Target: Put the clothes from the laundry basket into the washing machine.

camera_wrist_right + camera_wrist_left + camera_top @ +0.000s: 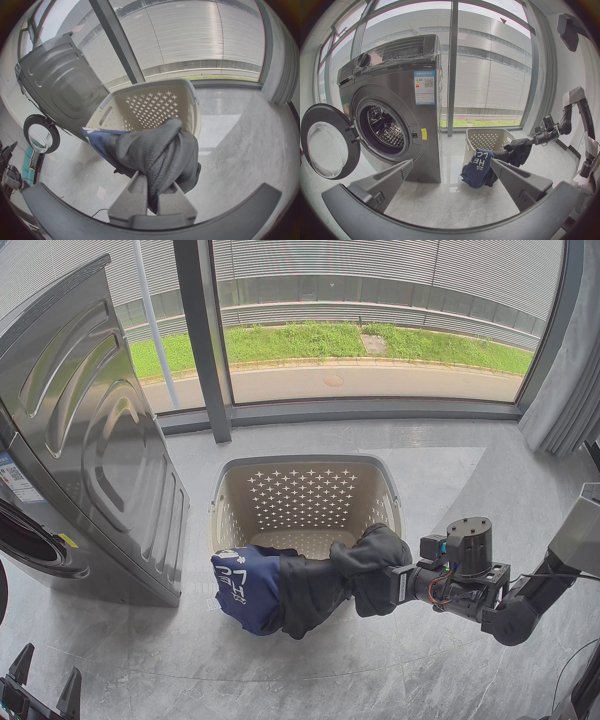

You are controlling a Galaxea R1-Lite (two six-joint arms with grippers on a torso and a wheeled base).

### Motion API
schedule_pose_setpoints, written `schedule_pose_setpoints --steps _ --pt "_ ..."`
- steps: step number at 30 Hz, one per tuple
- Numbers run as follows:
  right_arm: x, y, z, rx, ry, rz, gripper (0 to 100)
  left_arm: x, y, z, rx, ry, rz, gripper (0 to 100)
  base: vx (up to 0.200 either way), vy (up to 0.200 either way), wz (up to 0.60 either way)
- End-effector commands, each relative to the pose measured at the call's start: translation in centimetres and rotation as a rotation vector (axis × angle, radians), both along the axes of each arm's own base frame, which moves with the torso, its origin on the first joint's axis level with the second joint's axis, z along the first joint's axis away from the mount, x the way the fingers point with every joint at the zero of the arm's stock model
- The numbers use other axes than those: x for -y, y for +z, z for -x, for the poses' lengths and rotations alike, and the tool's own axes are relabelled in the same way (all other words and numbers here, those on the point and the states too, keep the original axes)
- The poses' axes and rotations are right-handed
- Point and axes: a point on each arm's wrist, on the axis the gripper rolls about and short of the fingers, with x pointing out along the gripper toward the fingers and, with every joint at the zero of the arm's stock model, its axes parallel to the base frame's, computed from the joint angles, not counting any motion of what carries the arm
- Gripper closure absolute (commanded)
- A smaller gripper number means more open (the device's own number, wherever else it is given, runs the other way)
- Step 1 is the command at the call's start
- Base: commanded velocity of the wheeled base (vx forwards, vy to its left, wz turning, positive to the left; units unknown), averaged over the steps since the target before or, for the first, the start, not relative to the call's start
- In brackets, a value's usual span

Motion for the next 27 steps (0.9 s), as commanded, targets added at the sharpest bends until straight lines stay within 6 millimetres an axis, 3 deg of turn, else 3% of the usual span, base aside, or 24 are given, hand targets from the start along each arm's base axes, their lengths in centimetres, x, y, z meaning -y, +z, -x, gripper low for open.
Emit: schedule_pose_setpoints --steps 1,7,13,16,22,27 --pt "0.2 2.7 1.3 0.076 0.008 -0.036 100 0.0 -0.5 0.0 0.000 0.000 0.002 0 0.000 0.000 0.00" --pt "0.2 4.3 1.1 0.187 -0.002 -0.091 100 0.0 -0.5 0.0 -0.001 0.000 0.002 0 0.000 0.000 0.00" --pt "0.5 7.6 2.5 0.306 0.012 -0.154 100 0.0 -0.5 0.0 -0.001 0.000 0.000 0 0.000 0.000 0.00" --pt "1.3 10.3 4.1 0.384 0.015 -0.203 100 0.0 -0.5 0.0 0.000 0.000 0.000 0 0.000 0.000 0.00" --pt "1.6 13.9 7.7 0.476 0.085 -0.274 100 0.0 -0.5 0.0 0.000 0.000 0.000 0 0.000 0.000 0.00" --pt "2.3 14.1 9.1 0.486 0.103 -0.247 100 0.0 -0.5 0.0 0.000 0.000 0.000 0 0.000 0.000 0.00"
